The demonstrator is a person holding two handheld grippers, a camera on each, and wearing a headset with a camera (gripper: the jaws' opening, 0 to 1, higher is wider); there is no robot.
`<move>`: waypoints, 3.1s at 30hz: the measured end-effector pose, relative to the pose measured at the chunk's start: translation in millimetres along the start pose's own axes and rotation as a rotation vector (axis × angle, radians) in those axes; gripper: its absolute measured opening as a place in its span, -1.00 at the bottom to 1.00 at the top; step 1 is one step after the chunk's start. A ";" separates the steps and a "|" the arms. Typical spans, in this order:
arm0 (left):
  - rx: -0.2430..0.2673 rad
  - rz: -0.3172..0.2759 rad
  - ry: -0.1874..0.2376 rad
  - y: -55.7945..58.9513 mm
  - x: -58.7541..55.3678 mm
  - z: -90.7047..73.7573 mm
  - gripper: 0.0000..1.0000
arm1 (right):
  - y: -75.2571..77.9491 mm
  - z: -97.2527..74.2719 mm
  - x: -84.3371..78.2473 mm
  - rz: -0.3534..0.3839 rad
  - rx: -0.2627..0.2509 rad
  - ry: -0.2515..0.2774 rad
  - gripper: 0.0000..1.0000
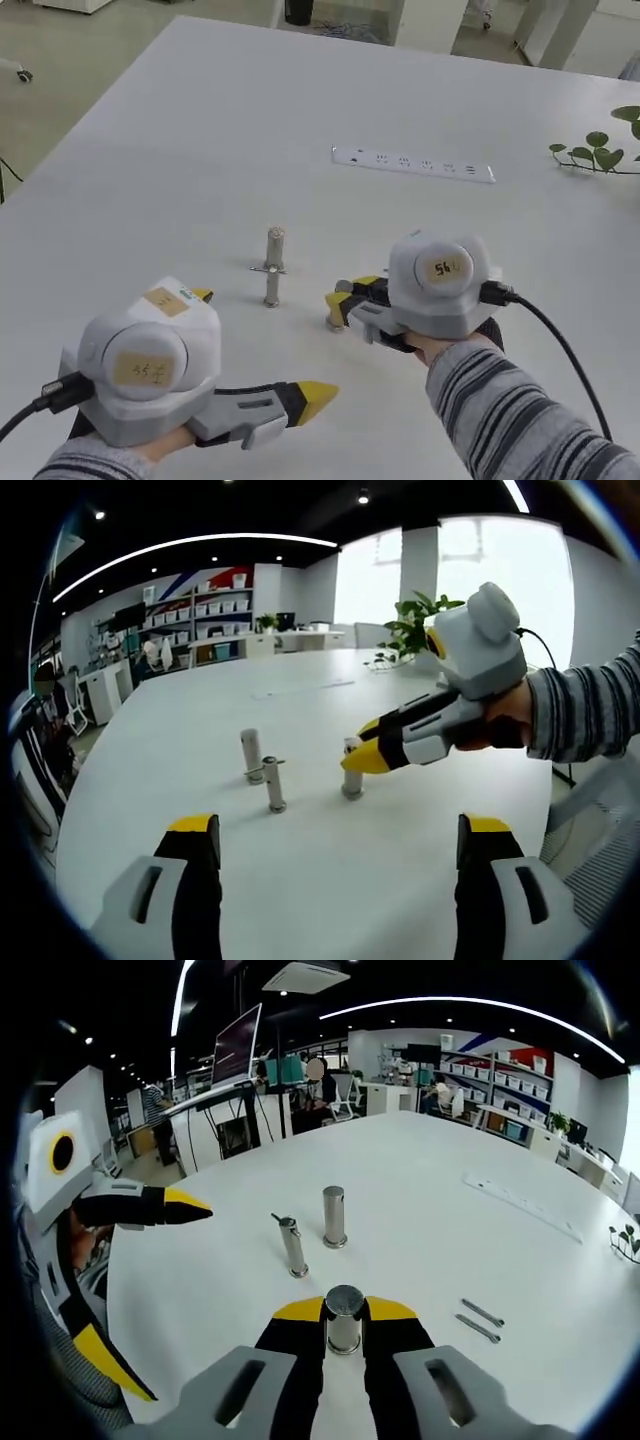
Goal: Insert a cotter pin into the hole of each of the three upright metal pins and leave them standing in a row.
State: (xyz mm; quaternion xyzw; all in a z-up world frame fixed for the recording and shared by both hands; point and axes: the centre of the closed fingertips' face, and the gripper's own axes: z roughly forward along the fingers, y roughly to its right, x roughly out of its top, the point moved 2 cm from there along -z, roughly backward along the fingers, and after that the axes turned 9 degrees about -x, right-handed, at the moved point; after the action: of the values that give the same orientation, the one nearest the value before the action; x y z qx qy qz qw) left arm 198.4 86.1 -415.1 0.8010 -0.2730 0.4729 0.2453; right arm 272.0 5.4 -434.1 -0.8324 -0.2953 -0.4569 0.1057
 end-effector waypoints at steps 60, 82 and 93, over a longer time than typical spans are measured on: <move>-0.009 0.017 0.005 7.3 -2.0 3.0 0.91 | 15.0 -46.1 -15.8 -0.017 0.037 -0.043 -0.39; -0.011 0.010 -0.001 5.9 -4.9 5.6 0.89 | 82.1 -33.8 -23.4 -0.158 0.145 -0.204 -0.44; -0.011 0.018 -0.011 6.3 -7.9 9.1 0.80 | 99.5 -10.6 -28.6 -0.255 0.166 -0.253 -0.53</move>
State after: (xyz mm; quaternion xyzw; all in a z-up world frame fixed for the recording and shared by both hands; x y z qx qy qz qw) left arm 196.6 77.2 -425.2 0.7997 -0.2843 0.4692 0.2438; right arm 311.5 -90.5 -442.4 -0.8275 -0.4459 -0.3324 0.0772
